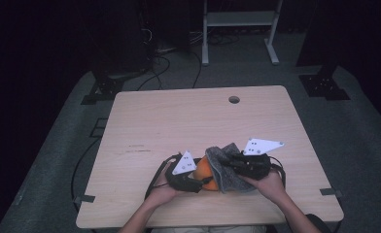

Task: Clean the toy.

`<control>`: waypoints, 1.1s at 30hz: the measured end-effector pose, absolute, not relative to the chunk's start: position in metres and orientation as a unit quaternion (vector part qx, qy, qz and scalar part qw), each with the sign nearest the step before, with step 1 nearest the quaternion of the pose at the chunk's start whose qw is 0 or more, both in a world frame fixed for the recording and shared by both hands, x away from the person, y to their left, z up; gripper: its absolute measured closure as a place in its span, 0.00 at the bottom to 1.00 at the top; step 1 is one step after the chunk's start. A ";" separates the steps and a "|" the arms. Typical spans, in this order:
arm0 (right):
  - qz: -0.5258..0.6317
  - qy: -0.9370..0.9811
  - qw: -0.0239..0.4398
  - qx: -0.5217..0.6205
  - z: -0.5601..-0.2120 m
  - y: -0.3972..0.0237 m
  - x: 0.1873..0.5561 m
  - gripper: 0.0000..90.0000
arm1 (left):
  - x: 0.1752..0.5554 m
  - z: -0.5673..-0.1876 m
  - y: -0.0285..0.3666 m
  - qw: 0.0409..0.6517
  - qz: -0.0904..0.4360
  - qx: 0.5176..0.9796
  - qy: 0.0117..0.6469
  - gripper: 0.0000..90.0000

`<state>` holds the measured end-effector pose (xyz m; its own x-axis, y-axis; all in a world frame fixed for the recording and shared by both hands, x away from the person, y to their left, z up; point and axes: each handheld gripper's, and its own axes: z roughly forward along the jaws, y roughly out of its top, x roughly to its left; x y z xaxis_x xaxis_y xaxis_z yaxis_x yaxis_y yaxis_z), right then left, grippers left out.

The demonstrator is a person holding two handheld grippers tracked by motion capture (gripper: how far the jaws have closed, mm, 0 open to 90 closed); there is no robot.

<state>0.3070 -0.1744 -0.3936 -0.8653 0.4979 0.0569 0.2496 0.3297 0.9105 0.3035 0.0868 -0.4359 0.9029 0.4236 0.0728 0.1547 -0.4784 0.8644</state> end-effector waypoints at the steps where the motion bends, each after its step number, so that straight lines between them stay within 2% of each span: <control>1: 0.533 0.803 0.114 0.241 -0.396 -0.178 0.311 0.89 | 0.304 -0.437 0.090 0.480 0.138 0.849 0.170 0.39; 5: 0.517 0.793 0.118 0.301 -0.411 -0.208 0.322 0.89 | 0.307 -0.440 0.097 0.485 0.126 0.848 0.173 0.39; 11: 0.503 0.799 0.102 0.313 -0.422 -0.227 0.308 0.90 | 0.307 -0.440 0.094 0.486 0.129 0.848 0.167 0.39; 14: 0.529 0.796 0.088 0.281 -0.414 -0.214 0.303 0.89 | 0.306 -0.439 0.091 0.481 0.135 0.852 0.158 0.39; 17: 0.526 0.799 0.107 0.273 -0.409 -0.201 0.309 0.90 | 0.307 -0.439 0.096 0.482 0.130 0.849 0.171 0.40; 22: 0.491 0.801 0.127 0.317 -0.420 -0.220 0.320 0.90 | 0.311 -0.441 0.102 0.498 0.112 0.841 0.178 0.40; 25: 0.491 0.802 0.117 0.319 -0.423 -0.223 0.314 0.90 | 0.312 -0.440 0.096 0.497 0.115 0.842 0.174 0.41; 33: 0.532 0.804 0.120 0.236 -0.390 -0.173 0.303 0.89 | 0.312 -0.437 0.091 0.502 0.117 0.838 0.177 0.42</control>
<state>0.3031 -0.1732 -0.3899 -0.8604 0.5064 0.0580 0.2513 0.3225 0.9126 0.3115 0.0908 -0.4370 0.9097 0.4148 0.0188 0.1793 -0.4333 0.8832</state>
